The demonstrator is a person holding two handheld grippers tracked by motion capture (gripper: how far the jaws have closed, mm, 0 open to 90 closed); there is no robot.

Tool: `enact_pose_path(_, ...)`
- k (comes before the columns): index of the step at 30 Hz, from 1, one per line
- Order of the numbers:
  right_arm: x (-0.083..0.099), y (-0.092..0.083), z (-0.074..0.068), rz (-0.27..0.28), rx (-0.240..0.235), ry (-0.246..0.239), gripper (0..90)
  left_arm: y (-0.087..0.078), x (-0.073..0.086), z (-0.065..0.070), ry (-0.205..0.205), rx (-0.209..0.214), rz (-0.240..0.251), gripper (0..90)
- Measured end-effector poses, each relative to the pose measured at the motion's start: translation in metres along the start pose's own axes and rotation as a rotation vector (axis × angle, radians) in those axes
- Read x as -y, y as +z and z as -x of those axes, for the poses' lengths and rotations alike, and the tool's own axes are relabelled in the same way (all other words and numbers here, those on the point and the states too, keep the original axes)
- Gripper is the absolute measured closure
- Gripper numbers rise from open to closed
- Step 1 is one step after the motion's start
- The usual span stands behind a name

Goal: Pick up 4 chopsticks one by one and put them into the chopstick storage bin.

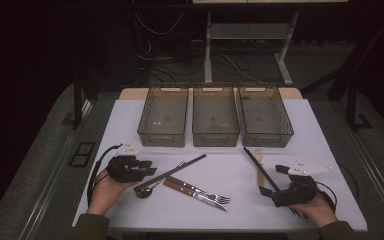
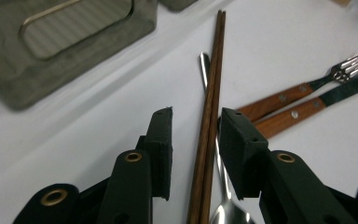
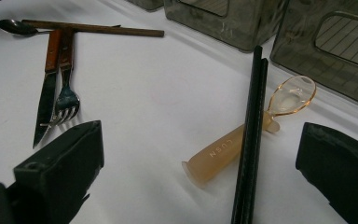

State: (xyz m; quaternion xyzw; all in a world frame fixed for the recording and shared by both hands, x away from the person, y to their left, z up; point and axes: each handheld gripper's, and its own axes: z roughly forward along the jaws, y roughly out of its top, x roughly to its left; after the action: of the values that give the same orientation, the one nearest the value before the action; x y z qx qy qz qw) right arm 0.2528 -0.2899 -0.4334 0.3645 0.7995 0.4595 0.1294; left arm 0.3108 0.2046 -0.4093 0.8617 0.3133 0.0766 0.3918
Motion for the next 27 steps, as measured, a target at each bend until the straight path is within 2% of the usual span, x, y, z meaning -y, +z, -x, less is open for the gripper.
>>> enact_pose_path(6, 0.000, 0.001, 0.000, -0.001, 0.000, 0.002, 1.0, 0.014, -0.004, -0.001, 0.005, 0.044, 0.012, 65.6)
enact_pose_path(11, 0.000, 0.001, 0.001, 0.003, -0.008, 0.017, 0.9, 0.024, -0.003, -0.001, 0.023, 0.076, -0.007, 68.7)
enact_pose_path(18, 0.000, 0.003, 0.000, 0.005, 0.006, 0.026, 1.0, 0.034, 0.001, -0.001, 0.030, 0.082, -0.059, 73.7)
enact_pose_path(27, 0.000, 0.003, 0.001, -0.001, 0.003, 0.021, 1.0, 0.037, 0.003, -0.002, 0.033, 0.085, -0.067, 80.1)
